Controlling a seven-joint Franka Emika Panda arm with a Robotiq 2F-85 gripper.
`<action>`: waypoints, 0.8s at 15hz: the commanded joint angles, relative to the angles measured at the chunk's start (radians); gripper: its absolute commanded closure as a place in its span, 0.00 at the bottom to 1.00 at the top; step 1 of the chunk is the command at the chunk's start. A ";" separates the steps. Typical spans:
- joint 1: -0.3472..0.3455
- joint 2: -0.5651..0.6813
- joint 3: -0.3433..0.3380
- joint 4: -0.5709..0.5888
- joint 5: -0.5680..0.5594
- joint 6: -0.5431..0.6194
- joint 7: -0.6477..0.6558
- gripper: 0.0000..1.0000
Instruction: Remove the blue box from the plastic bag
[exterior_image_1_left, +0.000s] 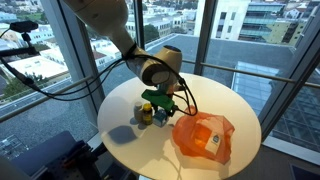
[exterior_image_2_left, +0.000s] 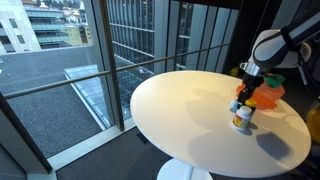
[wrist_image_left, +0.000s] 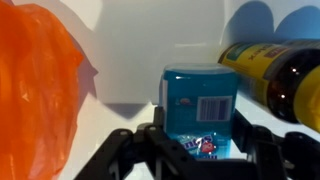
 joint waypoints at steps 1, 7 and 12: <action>0.012 0.008 0.010 0.008 -0.023 0.003 0.040 0.61; 0.042 0.000 0.018 -0.024 -0.041 0.022 0.052 0.61; 0.065 -0.012 0.026 -0.056 -0.059 0.037 0.062 0.61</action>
